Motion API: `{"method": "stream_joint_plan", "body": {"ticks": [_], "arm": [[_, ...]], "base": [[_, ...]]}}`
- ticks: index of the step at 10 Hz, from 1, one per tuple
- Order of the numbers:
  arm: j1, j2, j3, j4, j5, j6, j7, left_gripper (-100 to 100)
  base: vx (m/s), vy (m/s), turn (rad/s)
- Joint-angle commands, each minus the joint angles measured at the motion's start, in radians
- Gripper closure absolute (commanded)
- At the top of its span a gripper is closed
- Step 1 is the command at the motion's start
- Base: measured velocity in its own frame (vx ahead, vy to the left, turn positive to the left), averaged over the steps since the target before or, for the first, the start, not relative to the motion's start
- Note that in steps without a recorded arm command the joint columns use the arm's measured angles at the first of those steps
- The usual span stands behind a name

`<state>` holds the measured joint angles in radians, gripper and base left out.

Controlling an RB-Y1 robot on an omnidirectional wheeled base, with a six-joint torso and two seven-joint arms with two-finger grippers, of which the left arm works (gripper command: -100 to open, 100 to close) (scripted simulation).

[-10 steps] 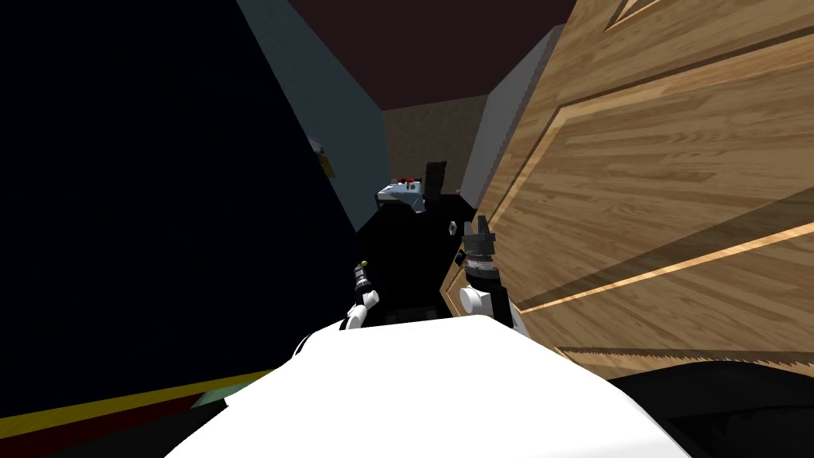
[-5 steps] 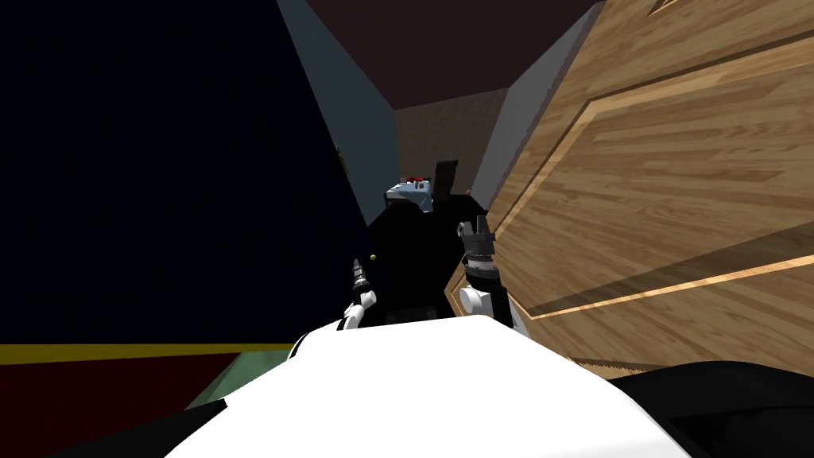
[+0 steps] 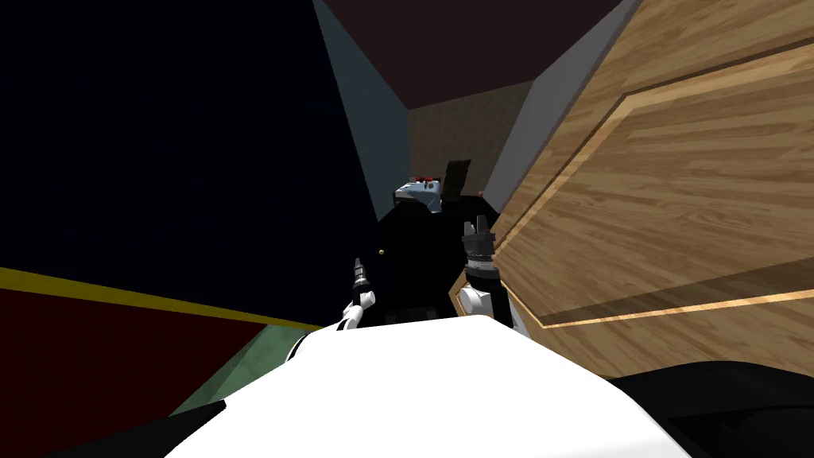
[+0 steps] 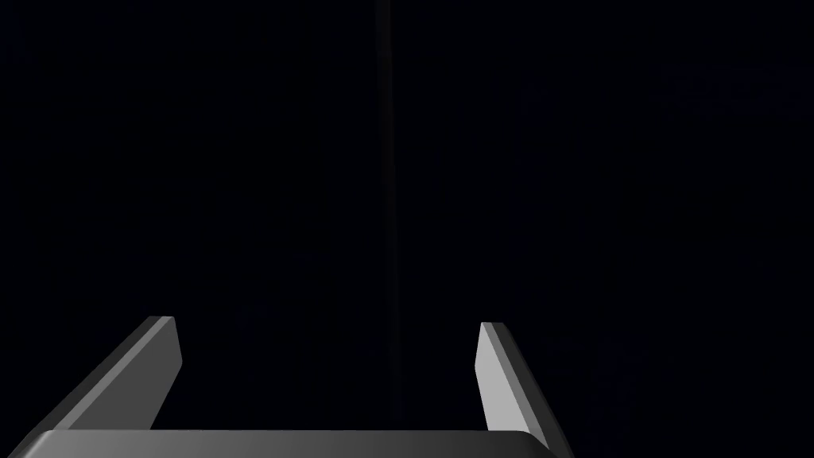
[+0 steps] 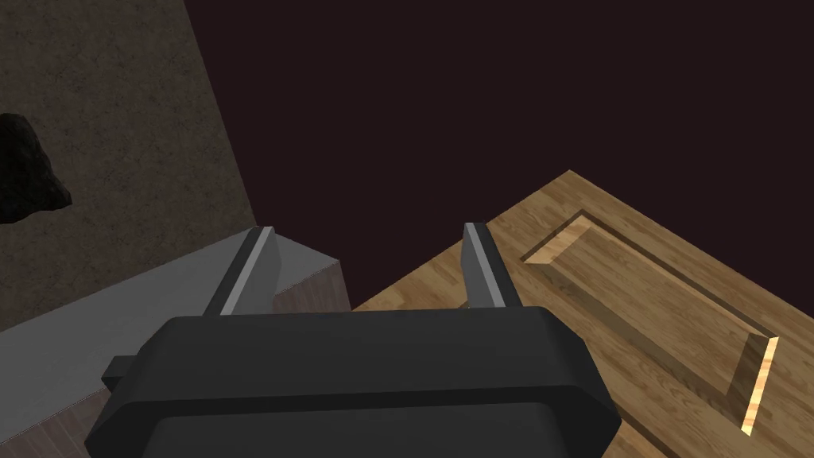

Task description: Push the door open

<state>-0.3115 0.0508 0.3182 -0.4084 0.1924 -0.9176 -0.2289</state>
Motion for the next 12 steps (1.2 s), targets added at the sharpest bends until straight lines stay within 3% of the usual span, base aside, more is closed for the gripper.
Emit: {"method": "stream_joint_plan", "body": {"ticks": [1, 4, 8, 10, 12], "arm": [[0.009, -0.002, -0.016, -0.015, -0.019, 0.011, 0.015, -100], [0.021, -0.017, -0.047, -0.034, -0.053, 0.028, 0.041, -100], [0.029, -0.038, -0.069, -0.048, -0.078, 0.04, 0.06, -100], [0.036, -0.068, -0.09, -0.061, -0.101, 0.051, 0.078, -100], [0.038, -0.078, -0.095, -0.064, -0.107, 0.054, 0.082, -100]], "base": [[-0.05, 0.006, 0.262], [-0.055, -0.025, 0.252], [-0.027, -0.06, 0.146], [0.004, -0.164, 0.194], [-0.006, -0.191, 0.065]]}}
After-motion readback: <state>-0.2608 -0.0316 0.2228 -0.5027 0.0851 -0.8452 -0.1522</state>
